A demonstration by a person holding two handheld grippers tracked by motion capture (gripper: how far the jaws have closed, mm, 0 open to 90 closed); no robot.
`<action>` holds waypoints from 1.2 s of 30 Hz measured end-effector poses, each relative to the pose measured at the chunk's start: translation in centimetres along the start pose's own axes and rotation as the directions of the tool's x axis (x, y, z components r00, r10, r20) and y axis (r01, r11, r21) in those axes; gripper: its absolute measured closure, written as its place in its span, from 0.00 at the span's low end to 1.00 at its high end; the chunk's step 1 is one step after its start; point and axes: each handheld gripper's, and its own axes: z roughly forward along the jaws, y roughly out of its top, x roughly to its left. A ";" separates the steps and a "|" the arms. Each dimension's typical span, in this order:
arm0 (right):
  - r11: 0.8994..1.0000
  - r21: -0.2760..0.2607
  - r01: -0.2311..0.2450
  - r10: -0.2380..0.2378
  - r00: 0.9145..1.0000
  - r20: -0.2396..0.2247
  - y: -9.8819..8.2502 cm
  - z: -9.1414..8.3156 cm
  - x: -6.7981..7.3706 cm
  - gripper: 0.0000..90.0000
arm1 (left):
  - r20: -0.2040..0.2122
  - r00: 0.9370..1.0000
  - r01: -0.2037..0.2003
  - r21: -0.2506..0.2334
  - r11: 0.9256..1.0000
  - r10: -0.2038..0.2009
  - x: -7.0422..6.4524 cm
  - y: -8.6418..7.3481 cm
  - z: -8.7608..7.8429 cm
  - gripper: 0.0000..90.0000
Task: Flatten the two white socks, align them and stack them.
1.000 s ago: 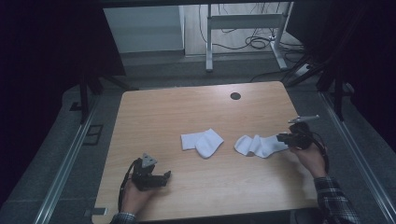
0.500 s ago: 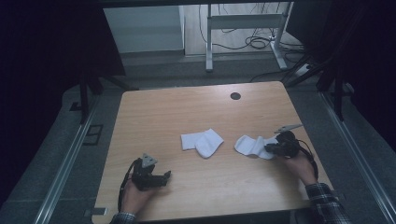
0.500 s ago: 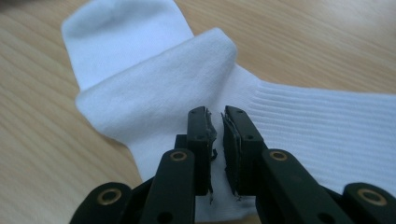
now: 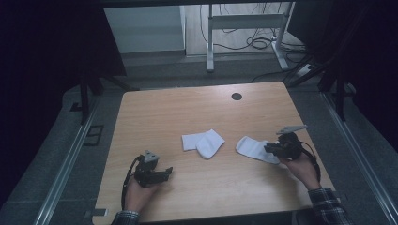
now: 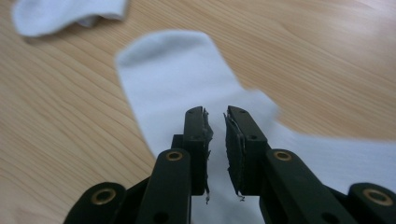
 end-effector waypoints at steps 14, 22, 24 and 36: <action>0.994 0.071 0.084 -0.079 0.995 -0.060 1.3 4.9 4.4 0.88 | 0.110 0.991 -0.075 -0.050 0.996 0.080 -3.8 3.6 0.9 0.29; 0.995 0.056 0.087 -0.084 0.995 -0.053 1.9 4.6 4.0 0.81 | 0.170 0.974 -0.139 -0.056 0.989 0.147 -7.7 7.5 4.5 0.48; 0.997 0.048 0.067 -0.065 0.997 -0.045 1.8 4.0 3.3 0.80 | 0.185 0.968 -0.164 -0.056 0.985 0.171 -9.0 8.7 5.7 0.53; 1.000 0.004 -0.022 0.021 0.997 0.070 -0.4 0.0 -3.0 0.76 | 0.197 0.957 -0.207 -0.057 0.977 0.214 -12.9 12.0 9.4 0.67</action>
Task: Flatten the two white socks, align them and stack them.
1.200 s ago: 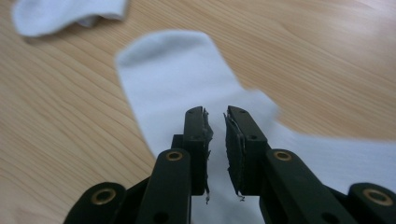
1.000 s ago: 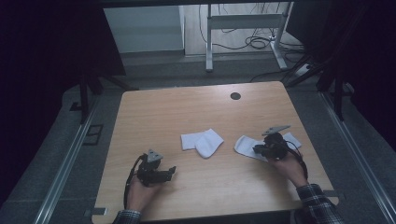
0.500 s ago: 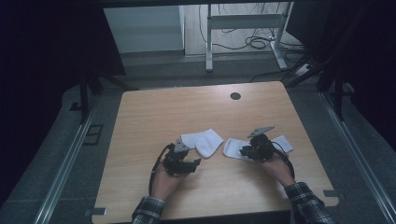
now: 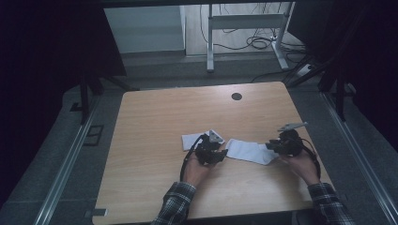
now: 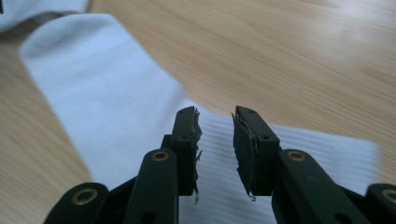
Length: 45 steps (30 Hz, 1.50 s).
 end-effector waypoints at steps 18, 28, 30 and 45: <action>0.995 0.029 -0.096 0.091 0.986 0.142 -3.1 -1.1 -4.9 0.61 | -0.054 0.998 0.024 0.025 0.999 -0.023 -0.5 0.3 3.5 0.70; 0.994 0.018 -0.107 0.105 0.990 0.092 -3.0 -1.5 -4.0 0.89 | -0.042 0.999 0.009 0.002 1.000 -0.009 -0.7 0.1 3.0 0.95; 0.995 0.002 -0.102 0.102 0.992 0.078 -2.7 -1.9 -3.8 0.89 | -0.038 0.999 0.016 -0.012 1.000 -0.017 -0.4 0.2 2.3 0.95; 0.997 -0.077 0.002 -0.006 0.999 -0.049 0.4 -3.1 1.3 0.90 | -0.062 0.998 0.004 -0.054 0.999 -0.007 1.5 -1.0 -5.5 0.95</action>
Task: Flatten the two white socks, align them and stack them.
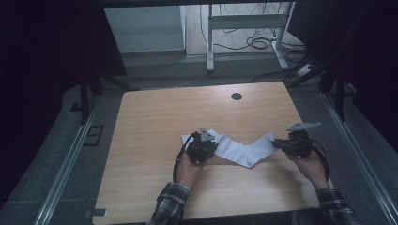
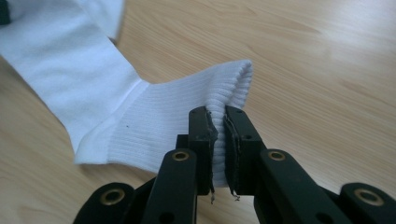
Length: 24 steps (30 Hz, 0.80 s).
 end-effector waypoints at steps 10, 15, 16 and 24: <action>0.997 -0.023 0.067 -0.069 0.990 -0.125 1.6 0.8 5.0 0.90 | -0.016 0.998 0.065 -0.015 0.998 -0.065 2.1 -4.1 -5.8 0.94; 0.993 -0.014 0.118 -0.119 0.979 -0.166 1.8 1.9 7.6 0.89 | -0.040 0.994 0.100 -0.016 0.995 -0.101 2.8 -6.5 -7.6 0.94; 0.992 -0.010 0.126 -0.125 0.977 -0.173 1.8 2.2 8.0 0.89 | -0.043 0.993 0.107 -0.011 0.994 -0.107 2.9 -7.0 -7.9 0.94; 0.987 0.069 0.147 -0.133 0.974 -0.182 0.4 5.2 9.4 0.88 | -0.053 0.989 0.142 0.065 0.988 -0.139 3.3 -10.2 -7.5 0.94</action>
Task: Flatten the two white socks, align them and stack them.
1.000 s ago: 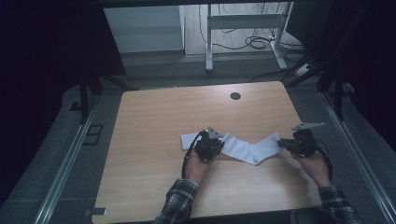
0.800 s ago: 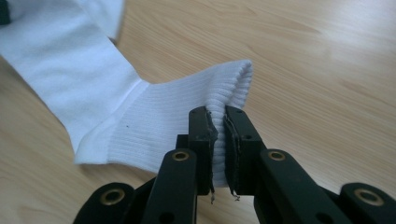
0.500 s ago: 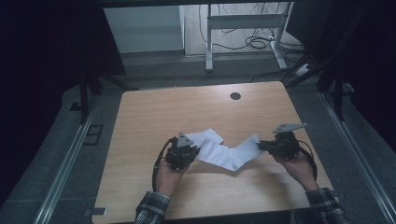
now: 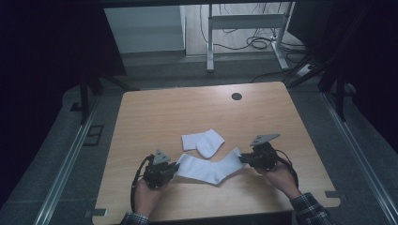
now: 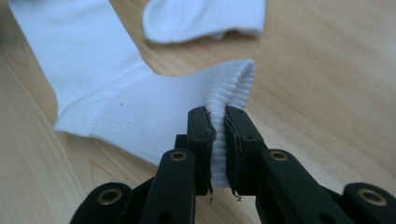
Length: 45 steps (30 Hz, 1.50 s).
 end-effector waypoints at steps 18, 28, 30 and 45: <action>0.999 -0.029 -0.042 0.043 0.997 0.058 -1.3 -1.3 -2.5 0.69 | -0.064 0.998 0.000 -0.063 0.998 -0.004 0.2 2.1 0.5 0.62; 0.999 -0.022 -0.045 0.047 0.992 0.119 -2.3 -1.4 -4.1 0.51 | -0.020 0.999 -0.044 -0.048 0.998 0.043 -1.8 6.6 4.1 0.58; 0.999 -0.020 -0.045 0.047 0.991 0.126 -2.4 -1.4 -4.3 0.49 | -0.019 0.999 -0.046 -0.040 0.998 0.045 -2.1 7.2 5.0 0.58; 0.999 0.020 -0.040 0.037 0.989 0.146 -3.4 -1.1 -5.4 0.49 | -0.070 0.997 -0.028 0.096 0.995 0.035 -2.3 7.8 10.4 0.53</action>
